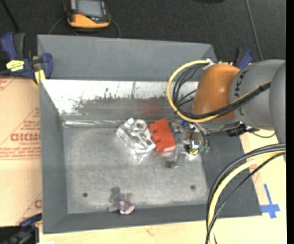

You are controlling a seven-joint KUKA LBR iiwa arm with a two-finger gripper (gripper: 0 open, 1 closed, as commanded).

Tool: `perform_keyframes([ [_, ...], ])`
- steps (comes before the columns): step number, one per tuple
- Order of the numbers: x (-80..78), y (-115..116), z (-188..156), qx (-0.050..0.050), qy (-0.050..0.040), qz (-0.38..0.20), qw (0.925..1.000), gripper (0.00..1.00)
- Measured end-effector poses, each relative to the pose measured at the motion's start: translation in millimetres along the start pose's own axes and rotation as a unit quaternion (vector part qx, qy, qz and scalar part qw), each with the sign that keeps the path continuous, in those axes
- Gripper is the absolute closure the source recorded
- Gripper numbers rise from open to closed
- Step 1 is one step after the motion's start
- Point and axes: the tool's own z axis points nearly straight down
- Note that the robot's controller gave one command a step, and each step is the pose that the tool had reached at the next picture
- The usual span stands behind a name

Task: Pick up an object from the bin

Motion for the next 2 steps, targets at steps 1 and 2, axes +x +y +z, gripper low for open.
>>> perform_keyframes([
  [1, -14.9, 65.0, 0.4, -0.001, 0.0013, 0.061, 0.9981, 0.00],
  [2, 19.6, 109.0, -0.3, -0.001, -0.0001, 0.023, 0.9997, 0.00],
])
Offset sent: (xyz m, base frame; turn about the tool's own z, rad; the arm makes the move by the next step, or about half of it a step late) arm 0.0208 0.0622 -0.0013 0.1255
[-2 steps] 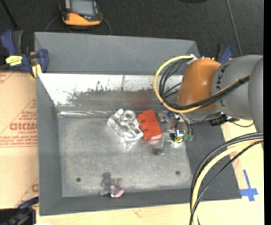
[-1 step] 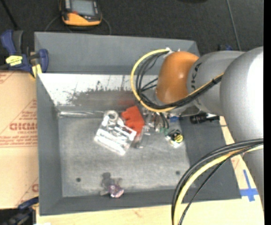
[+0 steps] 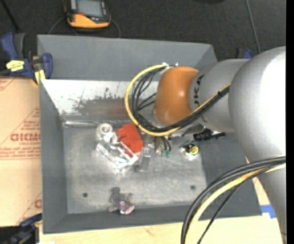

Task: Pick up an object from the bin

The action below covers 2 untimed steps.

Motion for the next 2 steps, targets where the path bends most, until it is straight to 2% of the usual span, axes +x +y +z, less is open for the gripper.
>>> perform_keyframes([
  [1, -0.9, -1.6, -0.1, 0.000, -0.0005, 0.001, 1.0000, 1.00],
  [2, -23.0, 0.0, -88.6, -0.002, -0.0038, 0.051, 0.9987, 1.00],
])
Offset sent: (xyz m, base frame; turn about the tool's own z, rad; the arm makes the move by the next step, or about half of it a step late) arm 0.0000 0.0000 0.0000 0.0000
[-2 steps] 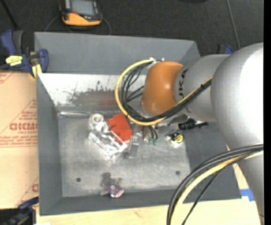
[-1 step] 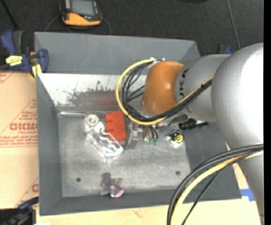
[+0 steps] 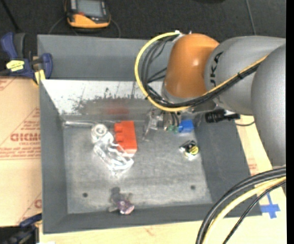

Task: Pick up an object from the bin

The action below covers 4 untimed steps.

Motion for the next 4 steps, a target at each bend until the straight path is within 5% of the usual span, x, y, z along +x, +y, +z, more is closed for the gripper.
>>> perform_keyframes([
  [1, 2.3, -1.0, 4.7, 0.002, 0.0040, -0.001, 1.0000, 0.00],
  [2, -33.0, -83.8, 87.1, 0.005, 0.0068, 0.017, 0.9998, 0.00],
  [3, -18.0, -179.3, 89.1, 0.000, 0.0059, -0.119, 0.9929, 0.00],
  [4, -19.0, -179.4, 88.6, 0.001, 0.0046, -0.118, 0.9930, 1.00],
])
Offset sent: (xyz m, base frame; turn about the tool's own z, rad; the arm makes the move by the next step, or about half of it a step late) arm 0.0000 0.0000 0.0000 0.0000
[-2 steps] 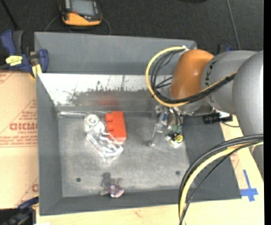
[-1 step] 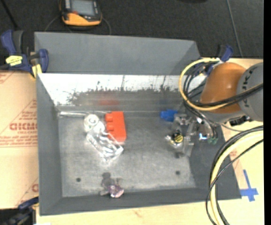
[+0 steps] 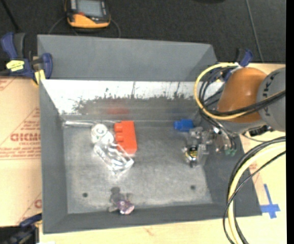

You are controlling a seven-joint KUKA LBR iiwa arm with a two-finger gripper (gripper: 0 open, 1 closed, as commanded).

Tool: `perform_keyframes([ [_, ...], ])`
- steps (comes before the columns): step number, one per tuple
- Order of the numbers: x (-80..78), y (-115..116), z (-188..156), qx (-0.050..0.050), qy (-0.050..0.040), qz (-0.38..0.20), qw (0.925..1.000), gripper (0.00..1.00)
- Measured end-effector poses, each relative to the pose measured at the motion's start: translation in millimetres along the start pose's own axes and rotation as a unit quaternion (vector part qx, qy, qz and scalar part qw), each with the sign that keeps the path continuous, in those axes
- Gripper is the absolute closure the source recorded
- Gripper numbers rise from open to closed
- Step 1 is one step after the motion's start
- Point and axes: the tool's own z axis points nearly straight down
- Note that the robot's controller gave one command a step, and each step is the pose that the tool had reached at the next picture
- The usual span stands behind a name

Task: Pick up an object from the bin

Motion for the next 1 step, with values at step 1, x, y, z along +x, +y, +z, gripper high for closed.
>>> perform_keyframes([
  [1, 9.6, 5.0, -96.1, 0.001, -0.0042, 0.017, 0.9998, 1.00],
])
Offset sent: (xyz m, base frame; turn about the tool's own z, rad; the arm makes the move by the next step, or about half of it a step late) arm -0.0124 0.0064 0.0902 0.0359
